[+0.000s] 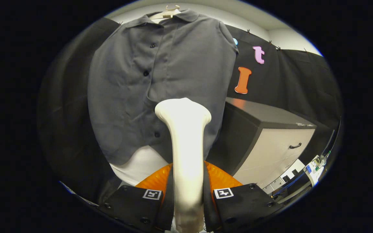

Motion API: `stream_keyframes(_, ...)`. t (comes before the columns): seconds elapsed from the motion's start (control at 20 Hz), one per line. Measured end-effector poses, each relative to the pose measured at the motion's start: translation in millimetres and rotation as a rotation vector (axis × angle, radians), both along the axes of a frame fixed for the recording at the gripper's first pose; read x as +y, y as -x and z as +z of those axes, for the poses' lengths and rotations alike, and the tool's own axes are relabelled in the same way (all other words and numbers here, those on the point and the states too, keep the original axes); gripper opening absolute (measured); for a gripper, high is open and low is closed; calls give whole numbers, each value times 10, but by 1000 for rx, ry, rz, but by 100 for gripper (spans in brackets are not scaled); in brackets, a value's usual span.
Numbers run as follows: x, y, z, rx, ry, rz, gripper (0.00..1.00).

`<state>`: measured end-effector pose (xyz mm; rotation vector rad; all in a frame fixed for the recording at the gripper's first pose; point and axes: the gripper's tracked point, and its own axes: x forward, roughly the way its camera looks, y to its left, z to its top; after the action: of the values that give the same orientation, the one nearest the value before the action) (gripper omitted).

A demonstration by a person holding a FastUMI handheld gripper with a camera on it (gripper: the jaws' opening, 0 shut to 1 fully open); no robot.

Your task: Iron the clothes twice with a garment steamer, once on the left side and once on the right side.

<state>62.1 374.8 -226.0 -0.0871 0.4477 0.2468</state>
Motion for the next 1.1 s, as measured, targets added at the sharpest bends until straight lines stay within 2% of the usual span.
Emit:
stream_keyframes(0.3,94,-45,957,-172,-37,22,45)
stream_keyframes(0.7,635,-216,2025,-351,-145,102,44)
stream_keyframes(1.1,1397,-244,2283,-377,-167,208,45)
